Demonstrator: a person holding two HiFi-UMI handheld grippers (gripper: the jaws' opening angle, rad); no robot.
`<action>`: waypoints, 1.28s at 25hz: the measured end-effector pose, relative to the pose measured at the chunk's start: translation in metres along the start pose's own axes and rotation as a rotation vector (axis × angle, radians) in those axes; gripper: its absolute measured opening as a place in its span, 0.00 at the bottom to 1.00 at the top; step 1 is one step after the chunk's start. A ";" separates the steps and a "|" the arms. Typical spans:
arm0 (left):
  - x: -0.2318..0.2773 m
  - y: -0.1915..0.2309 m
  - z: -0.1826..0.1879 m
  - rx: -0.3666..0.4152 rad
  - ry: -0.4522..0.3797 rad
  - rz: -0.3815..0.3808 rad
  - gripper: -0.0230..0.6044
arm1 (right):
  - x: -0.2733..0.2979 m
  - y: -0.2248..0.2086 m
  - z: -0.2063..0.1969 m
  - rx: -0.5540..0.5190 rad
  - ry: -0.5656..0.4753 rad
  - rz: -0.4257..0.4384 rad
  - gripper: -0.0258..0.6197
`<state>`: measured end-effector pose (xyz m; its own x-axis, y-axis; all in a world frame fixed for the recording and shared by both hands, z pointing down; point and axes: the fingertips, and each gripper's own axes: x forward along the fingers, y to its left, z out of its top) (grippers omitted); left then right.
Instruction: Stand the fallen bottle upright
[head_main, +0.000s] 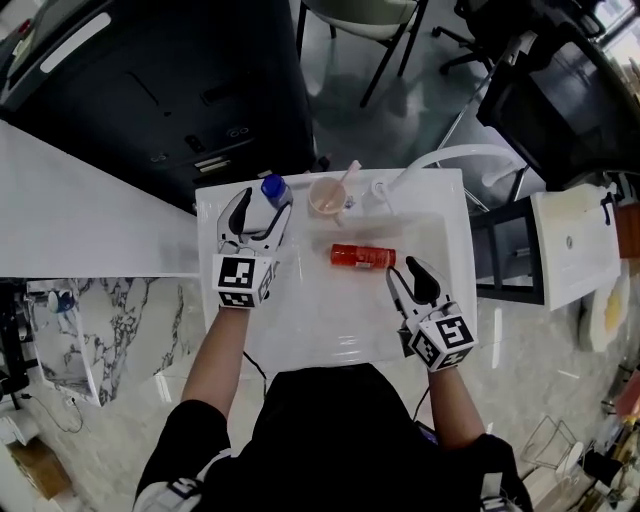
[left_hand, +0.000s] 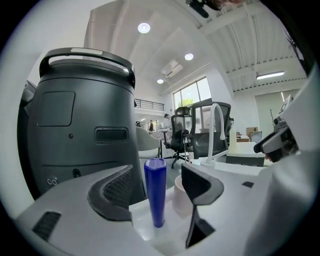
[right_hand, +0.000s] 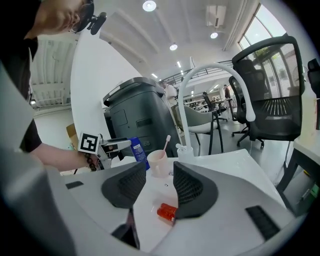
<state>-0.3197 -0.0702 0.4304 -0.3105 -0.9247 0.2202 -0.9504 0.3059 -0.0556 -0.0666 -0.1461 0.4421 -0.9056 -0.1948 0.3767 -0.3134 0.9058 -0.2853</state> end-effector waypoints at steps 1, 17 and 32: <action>-0.006 0.000 0.004 -0.001 -0.006 0.005 0.53 | -0.001 0.000 0.003 -0.006 -0.008 0.003 0.32; -0.067 -0.050 0.015 -0.008 -0.008 -0.031 0.50 | -0.008 0.010 0.013 -0.114 -0.037 0.088 0.31; -0.032 -0.189 -0.078 0.299 0.241 -0.469 0.48 | -0.065 -0.025 -0.019 -0.027 -0.026 -0.058 0.30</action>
<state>-0.1286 -0.0807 0.5097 0.1218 -0.8577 0.4996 -0.9591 -0.2312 -0.1631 0.0057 -0.1492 0.4417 -0.8935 -0.2565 0.3687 -0.3580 0.9025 -0.2396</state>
